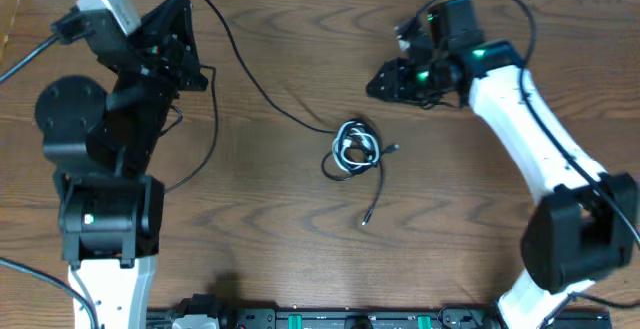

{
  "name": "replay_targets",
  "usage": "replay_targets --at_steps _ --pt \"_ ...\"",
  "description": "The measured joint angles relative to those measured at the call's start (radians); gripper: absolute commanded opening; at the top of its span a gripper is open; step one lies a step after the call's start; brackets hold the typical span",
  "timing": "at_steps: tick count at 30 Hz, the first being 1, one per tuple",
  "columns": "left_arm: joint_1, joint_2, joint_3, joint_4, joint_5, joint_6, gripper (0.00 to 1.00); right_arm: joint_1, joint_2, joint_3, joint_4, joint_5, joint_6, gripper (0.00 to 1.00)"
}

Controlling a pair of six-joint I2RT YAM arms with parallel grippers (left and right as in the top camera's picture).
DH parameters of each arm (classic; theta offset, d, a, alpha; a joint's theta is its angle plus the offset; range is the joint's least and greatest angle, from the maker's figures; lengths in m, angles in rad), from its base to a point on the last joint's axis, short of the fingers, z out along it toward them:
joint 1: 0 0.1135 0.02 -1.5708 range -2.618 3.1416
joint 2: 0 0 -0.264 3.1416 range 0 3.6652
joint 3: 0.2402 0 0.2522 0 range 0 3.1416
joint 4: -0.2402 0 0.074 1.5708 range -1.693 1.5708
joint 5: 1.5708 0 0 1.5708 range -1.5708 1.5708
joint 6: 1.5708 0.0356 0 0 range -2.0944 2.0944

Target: Untangle cables

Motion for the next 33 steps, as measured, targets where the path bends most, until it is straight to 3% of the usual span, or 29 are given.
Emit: replay_targets --at_steps 20,33 --pt "-0.032 0.019 0.0 -0.021 0.0 -0.043 0.08 0.142 0.198 0.0 0.135 -0.003 0.2 0.49" --pt "-0.032 0.033 0.0 -0.03 0.0 -0.043 0.08 0.196 0.299 0.0 0.276 0.014 0.319 0.47"
